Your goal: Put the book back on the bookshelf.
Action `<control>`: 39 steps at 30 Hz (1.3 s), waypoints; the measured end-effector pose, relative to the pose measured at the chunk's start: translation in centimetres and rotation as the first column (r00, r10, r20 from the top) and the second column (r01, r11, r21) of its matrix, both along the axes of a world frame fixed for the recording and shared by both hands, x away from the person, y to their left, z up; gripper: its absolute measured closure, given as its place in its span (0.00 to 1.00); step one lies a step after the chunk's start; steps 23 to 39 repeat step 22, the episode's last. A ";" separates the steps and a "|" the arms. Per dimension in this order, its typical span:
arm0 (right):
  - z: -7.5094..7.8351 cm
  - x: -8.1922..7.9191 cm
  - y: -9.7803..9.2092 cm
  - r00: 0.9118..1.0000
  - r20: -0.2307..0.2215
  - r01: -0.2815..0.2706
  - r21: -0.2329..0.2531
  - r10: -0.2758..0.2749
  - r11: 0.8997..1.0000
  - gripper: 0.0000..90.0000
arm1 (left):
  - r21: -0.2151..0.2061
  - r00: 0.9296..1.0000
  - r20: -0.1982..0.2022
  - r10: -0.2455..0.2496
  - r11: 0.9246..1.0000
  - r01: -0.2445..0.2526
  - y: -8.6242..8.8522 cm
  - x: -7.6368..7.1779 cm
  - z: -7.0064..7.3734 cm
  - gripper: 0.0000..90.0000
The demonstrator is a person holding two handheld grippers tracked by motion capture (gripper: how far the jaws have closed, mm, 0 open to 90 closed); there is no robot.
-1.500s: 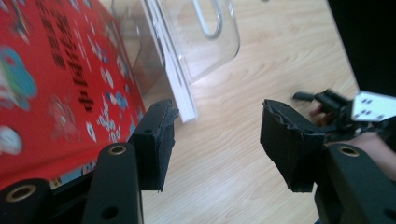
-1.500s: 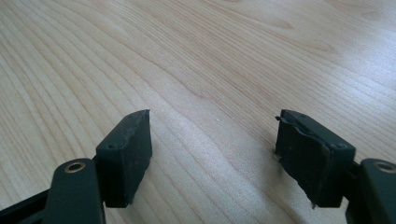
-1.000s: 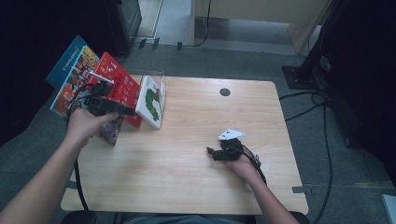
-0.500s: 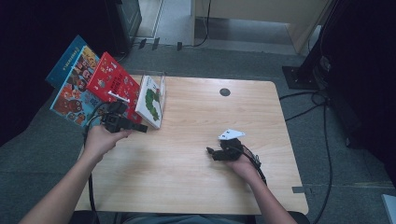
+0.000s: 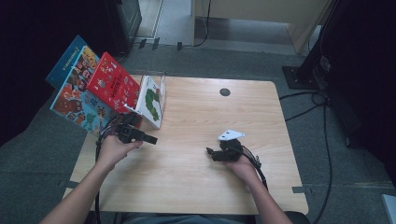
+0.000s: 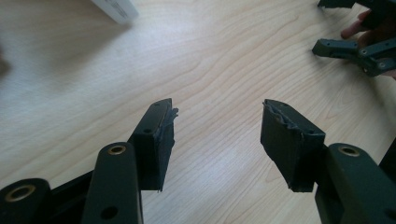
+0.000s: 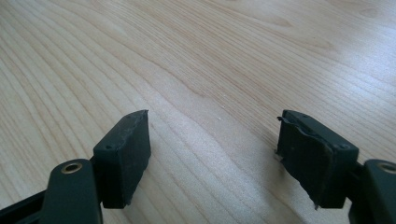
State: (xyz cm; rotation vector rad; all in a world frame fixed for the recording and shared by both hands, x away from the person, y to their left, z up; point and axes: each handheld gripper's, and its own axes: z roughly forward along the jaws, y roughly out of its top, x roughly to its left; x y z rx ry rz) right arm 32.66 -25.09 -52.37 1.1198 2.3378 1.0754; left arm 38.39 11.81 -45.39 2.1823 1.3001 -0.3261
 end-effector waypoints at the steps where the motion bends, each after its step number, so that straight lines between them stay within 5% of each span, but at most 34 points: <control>1: 0.0 0.0 0.0 1.000 -0.002 0.000 -0.001 0.000 1.000 0.28 | 0.002 1.000 -0.001 -0.001 1.000 0.001 -0.2 -0.1 -0.3 0.50; 12: 0.0 -0.3 0.3 1.000 -0.010 -0.022 -0.007 0.022 1.000 0.21 | 0.014 1.000 0.006 -0.004 1.000 0.004 -1.1 -1.1 -3.3 0.50; 14: 0.0 -0.3 0.3 1.000 -0.010 -0.022 -0.007 0.022 1.000 0.21 | 0.042 1.000 0.025 -0.015 0.999 0.013 -1.2 -1.2 -3.4 0.49; 17: 0.0 -0.3 0.3 1.000 -0.010 -0.023 -0.008 0.022 1.000 0.21 | 0.002 1.000 0.023 0.012 1.000 -0.012 -1.0 -1.4 -3.5 0.49; 39: 0.0 -0.3 0.3 1.000 -0.011 -0.025 -0.009 0.024 1.000 0.21 | 0.003 0.999 0.031 0.015 1.000 -0.015 -0.5 -1.5 -3.5 0.48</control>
